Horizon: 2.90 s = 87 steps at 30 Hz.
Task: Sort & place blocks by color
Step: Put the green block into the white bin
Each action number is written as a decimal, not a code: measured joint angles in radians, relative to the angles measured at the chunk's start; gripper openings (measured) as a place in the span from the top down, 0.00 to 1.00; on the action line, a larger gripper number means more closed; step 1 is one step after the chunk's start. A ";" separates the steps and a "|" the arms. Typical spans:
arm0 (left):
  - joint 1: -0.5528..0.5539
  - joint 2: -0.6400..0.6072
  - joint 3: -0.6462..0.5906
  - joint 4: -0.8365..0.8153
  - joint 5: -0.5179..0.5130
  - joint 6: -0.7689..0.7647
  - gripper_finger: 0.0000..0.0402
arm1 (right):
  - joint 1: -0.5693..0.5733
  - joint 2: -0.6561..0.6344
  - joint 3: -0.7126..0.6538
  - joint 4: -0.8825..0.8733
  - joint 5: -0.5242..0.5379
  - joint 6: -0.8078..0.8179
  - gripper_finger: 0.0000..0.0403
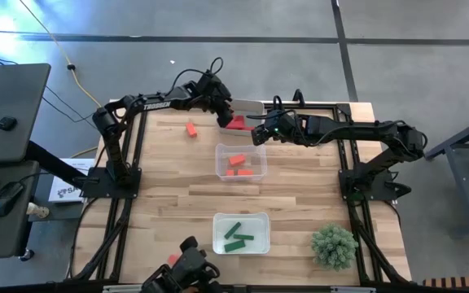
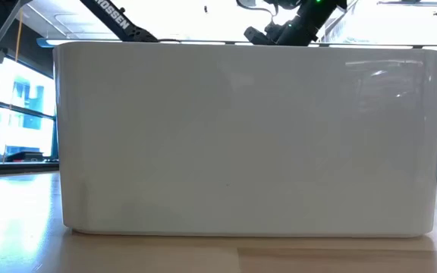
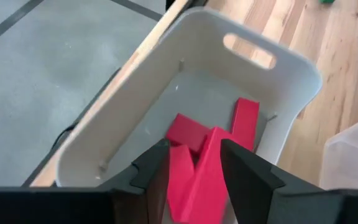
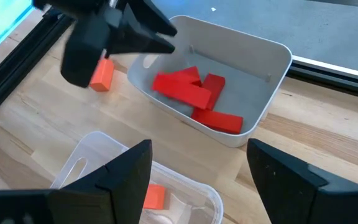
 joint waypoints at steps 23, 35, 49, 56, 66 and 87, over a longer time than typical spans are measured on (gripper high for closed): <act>0.006 -0.126 0.254 -0.460 -0.001 0.057 0.67 | -0.014 0.000 0.000 -0.008 -0.017 -0.131 0.37; -0.022 -0.268 0.254 -0.597 -0.004 -0.076 0.67 | -0.147 0.000 0.000 -0.132 -0.189 -0.257 0.37; -0.132 -0.352 0.254 -0.642 -0.003 -0.231 0.67 | -0.386 0.000 0.000 -0.319 -0.346 -0.607 0.37; -0.199 -0.355 0.254 -0.642 -0.003 -0.254 0.67 | -0.530 0.000 0.000 -0.415 -0.365 -0.734 0.37; -0.254 -0.355 0.254 -0.642 -0.078 -0.231 0.67 | -0.722 0.000 0.000 -0.490 -0.410 -0.358 0.37; -0.252 -0.354 0.254 -0.653 -0.083 -0.032 0.67 | -0.764 0.000 -0.004 -0.701 -0.364 0.200 0.37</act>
